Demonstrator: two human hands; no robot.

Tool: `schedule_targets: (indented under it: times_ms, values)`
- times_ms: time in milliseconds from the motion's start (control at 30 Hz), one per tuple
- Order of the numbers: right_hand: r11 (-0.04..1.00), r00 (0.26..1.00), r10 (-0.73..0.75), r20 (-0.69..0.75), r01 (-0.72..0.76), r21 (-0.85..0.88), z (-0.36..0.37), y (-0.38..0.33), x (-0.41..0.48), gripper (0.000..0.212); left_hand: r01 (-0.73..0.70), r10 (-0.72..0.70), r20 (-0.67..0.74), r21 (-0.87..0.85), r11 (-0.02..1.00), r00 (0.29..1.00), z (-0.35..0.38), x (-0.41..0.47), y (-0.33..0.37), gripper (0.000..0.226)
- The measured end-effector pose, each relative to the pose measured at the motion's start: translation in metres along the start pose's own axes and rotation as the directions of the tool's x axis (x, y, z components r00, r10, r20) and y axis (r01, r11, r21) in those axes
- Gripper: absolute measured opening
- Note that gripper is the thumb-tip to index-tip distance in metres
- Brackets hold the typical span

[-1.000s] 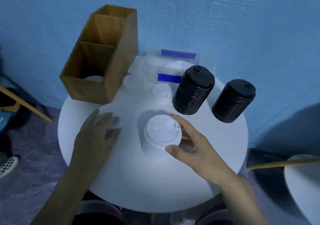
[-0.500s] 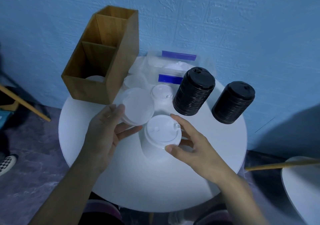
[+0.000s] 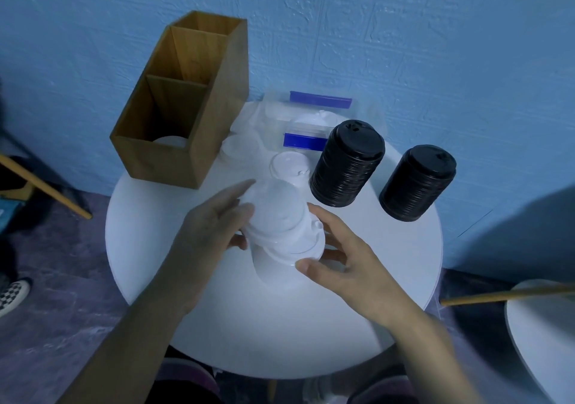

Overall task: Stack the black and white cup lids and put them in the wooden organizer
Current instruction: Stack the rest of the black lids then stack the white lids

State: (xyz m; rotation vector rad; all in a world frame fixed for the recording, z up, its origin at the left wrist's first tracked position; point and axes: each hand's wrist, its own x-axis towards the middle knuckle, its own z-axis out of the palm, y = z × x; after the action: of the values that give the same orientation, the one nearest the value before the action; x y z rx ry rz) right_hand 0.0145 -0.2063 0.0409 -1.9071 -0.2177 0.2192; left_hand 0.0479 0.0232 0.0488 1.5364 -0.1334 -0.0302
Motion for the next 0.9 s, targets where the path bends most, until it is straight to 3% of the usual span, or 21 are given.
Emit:
schedule_targets:
  times_ms: [100, 233, 433, 667, 800, 900]
  values:
    - [1.000, 1.000, -0.014, -0.001, 0.014, 0.009, 0.000, 0.002, 0.000, 0.082, -0.051, 0.045, 0.033, 0.193, 0.980, 0.998, 0.008, 0.000, 0.000, 0.020]
    - [1.000, 1.000, -0.006, 0.001, 0.006, 0.014, -0.001, 0.001, -0.001, 0.093, -0.029, 0.015, 0.056, 0.245, 0.969, 0.998, 0.010, 0.002, -0.001, 0.015]
    - [1.000, 1.000, -0.004, 0.002, 0.004, -0.010, -0.001, 0.000, 0.001, 0.094, -0.062, 0.032, 0.125, 0.248, 0.967, 0.992, 0.012, 0.001, -0.009, 0.045]
    - [0.999, 0.995, -0.012, 0.095, 0.016, -0.033, -0.006, -0.002, -0.001, 0.096, -0.025, -0.008, 0.147, 0.222, 0.975, 0.989, 0.015, -0.001, -0.012, 0.027]
    - [0.997, 0.999, -0.045, 0.014, 0.044, 0.060, 0.002, 0.000, 0.000, 0.071, 0.034, -0.069, 0.198, 0.175, 0.984, 0.978, 0.021, -0.007, -0.009, 0.040]
    - [0.996, 0.999, -0.036, -0.026, 0.038, 0.077, 0.004, 0.003, -0.001, 0.080, 0.048, -0.075, 0.251, 0.112, 0.993, 0.965, 0.023, -0.008, -0.008, 0.030]
